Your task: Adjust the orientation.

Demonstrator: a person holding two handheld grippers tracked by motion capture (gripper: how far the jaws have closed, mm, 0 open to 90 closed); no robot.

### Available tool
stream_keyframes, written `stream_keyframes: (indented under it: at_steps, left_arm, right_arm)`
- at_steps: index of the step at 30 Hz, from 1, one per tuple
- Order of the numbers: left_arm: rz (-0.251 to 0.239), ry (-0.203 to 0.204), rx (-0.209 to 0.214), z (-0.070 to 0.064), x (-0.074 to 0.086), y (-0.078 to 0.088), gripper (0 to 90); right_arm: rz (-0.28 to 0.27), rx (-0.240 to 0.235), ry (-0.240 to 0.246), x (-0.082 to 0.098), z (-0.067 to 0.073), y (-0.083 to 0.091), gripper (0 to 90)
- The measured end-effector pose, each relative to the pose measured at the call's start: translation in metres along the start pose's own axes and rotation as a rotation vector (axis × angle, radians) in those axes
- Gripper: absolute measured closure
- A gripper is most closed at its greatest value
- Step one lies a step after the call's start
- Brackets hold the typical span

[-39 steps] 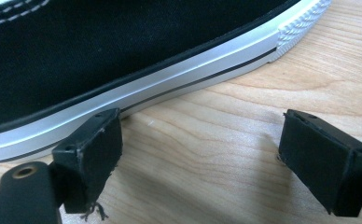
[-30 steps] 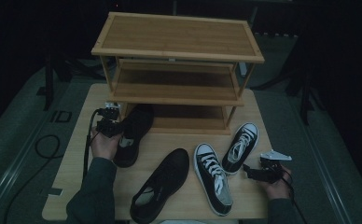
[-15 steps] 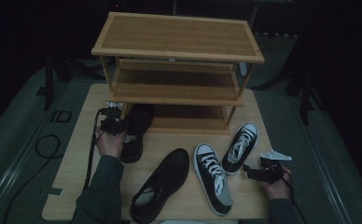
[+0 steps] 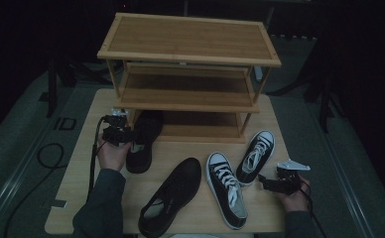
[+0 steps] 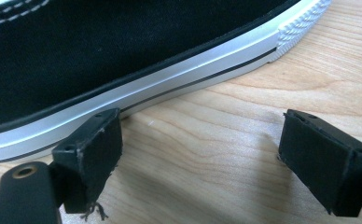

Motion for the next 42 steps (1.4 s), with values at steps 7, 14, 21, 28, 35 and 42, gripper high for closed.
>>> stream_keyframes:
  at_steps: [7,14,21,28,35,42]
  left_arm:
    - [-0.029,-0.021,0.077,0.001,0.007,0.028,68.7]
    - [-0.020,-0.026,0.077,0.006,0.020,0.043,85.5]
    - [0.015,-0.047,0.070,0.008,0.041,0.049,90.0]
    - [0.049,-0.052,0.071,0.008,0.067,0.044,90.0]
    - [0.091,-0.053,0.076,0.008,0.087,0.036,90.0]
    - [0.109,-0.062,0.079,0.003,0.099,0.031,90.0]
  right_arm:
    - [0.000,0.000,0.000,0.000,0.000,0.000,13.2]
    - [-0.001,0.001,-0.001,0.000,0.000,0.000,13.2]
    - [-0.001,0.002,-0.001,0.000,0.000,0.000,13.2]
    - [-0.001,0.002,-0.002,0.000,0.000,0.000,13.2]
    - [-0.001,0.002,-0.003,0.000,0.000,0.000,13.2]
    - [0.001,0.002,-0.003,0.000,0.000,0.000,13.2]
Point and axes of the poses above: each handheld gripper's, and its own axes: y roughly backward along the jaws, x roughly out of its underside, z roughly to its left, the point moved 5 cm from there along -y, roughly forward along the jaws, and after that the axes turned 2 degrees about x, right-handed, at the moved point
